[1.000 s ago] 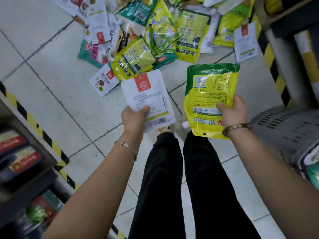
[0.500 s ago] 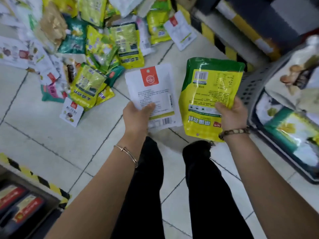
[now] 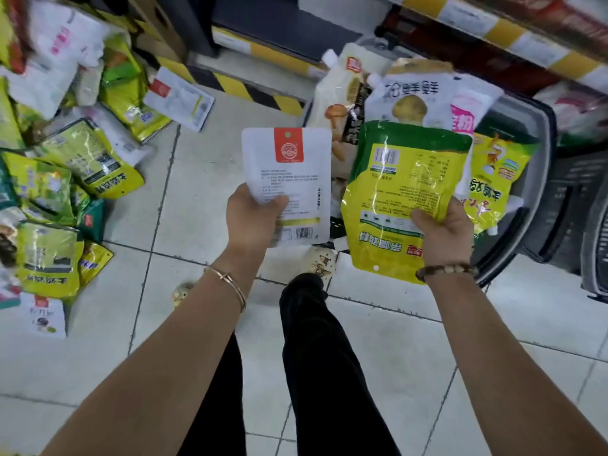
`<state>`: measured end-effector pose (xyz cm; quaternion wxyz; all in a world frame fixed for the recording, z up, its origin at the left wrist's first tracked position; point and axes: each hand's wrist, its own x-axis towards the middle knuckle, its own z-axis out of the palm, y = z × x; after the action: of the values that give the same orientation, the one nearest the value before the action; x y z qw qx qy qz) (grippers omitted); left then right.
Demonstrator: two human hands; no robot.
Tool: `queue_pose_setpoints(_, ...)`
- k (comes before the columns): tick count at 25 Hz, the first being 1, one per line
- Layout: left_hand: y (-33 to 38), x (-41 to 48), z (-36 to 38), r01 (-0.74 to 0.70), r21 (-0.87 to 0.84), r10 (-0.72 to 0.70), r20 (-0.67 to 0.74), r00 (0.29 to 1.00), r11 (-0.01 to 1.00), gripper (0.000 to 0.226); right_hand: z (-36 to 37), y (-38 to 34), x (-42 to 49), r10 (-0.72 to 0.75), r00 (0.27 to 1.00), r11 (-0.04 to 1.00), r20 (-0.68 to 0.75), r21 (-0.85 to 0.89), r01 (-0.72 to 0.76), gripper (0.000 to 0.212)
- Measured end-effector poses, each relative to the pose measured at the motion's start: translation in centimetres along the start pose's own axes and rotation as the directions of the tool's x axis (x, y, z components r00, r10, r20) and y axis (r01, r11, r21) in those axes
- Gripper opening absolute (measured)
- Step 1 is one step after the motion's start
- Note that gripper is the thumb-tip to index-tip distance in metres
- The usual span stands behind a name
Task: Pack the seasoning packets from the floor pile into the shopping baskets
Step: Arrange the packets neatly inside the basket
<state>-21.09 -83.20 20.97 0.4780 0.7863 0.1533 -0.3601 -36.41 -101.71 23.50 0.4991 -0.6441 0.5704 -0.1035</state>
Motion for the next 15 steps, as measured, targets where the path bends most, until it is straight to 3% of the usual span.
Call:
queue_pose_setpoints(9,0.5,3.2,8.7,-0.084,0.287,0.069,0.061,0.996,0.954,0.03,-3.3,4.1,4.7,0.028,0.999,0.996,-0.035,0.083,-0.025,0.028)
queue_pose_setpoints(12,-0.4,3.6,8.7,-0.072,0.417,0.067,0.027,0.997,0.906,0.021,-1.8,5.1,4.7,0.055,0.993,0.997,-0.1,0.052,-0.05,0.026)
queue_pose_setpoints(15,-0.6,3.4,8.7,-0.073,0.562,0.08,0.013,0.997,0.824,0.024,-0.1,5.6,4.5,0.112,0.975,0.99,-0.194,-0.061,-0.126,0.057)
